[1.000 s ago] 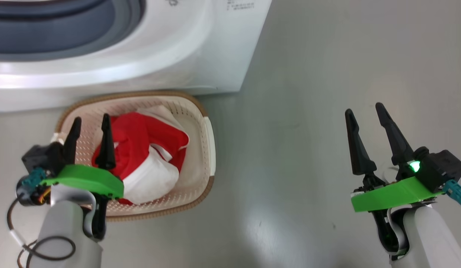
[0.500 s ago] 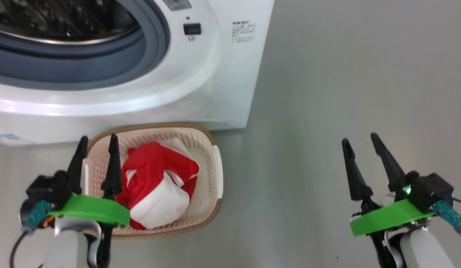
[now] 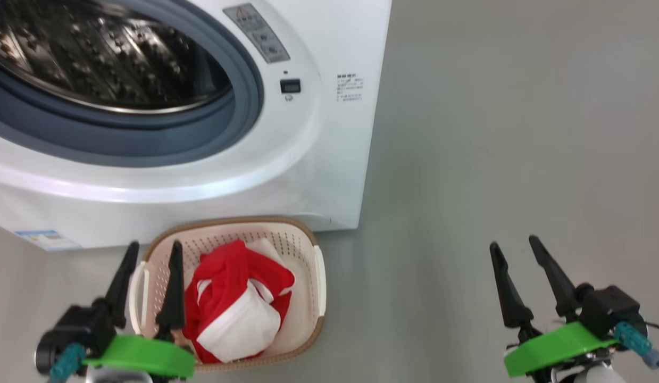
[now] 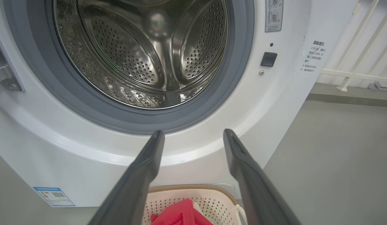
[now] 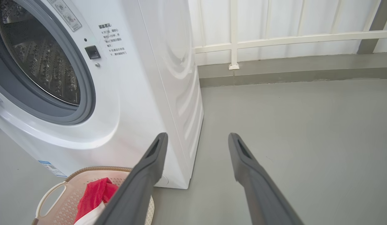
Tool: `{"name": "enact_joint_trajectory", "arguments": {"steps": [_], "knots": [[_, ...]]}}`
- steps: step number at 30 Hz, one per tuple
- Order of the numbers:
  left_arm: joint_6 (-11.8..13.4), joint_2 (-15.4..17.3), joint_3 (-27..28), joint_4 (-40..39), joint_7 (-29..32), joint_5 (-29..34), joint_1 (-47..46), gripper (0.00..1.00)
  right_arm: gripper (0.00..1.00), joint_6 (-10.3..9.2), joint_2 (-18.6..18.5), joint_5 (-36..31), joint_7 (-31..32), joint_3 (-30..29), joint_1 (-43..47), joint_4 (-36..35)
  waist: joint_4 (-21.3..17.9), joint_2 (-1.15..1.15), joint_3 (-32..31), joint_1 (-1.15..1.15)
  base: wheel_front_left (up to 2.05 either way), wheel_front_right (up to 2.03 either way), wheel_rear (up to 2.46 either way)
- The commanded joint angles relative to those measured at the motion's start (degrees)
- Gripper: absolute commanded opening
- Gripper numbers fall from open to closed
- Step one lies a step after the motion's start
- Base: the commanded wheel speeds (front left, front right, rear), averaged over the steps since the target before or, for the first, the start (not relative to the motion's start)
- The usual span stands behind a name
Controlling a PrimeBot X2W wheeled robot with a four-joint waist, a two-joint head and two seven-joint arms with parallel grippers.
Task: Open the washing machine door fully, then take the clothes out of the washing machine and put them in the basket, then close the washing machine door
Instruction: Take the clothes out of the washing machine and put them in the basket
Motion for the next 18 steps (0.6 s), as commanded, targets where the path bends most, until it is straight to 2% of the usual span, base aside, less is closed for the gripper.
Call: {"name": "enact_joint_trajectory", "arguments": {"steps": [1,18], "knots": [[0.03,0.91,1.51,-1.95,-0.35,0.37,1.3,1.0,1.0,0.36,-0.12,0.04,-0.37,1.23,0.75,-1.06,0.13,0.0,-2.4,0.0,0.0,0.0,0.0],[0.03,0.71,3.82,-6.52,-0.35,1.78,14.89,1.0,1.0,0.36,-0.86,1.13,-0.37,0.43,9.02,-1.48,-0.79,0.0,-10.49,0.0,0.0,0.0,0.0]]}}
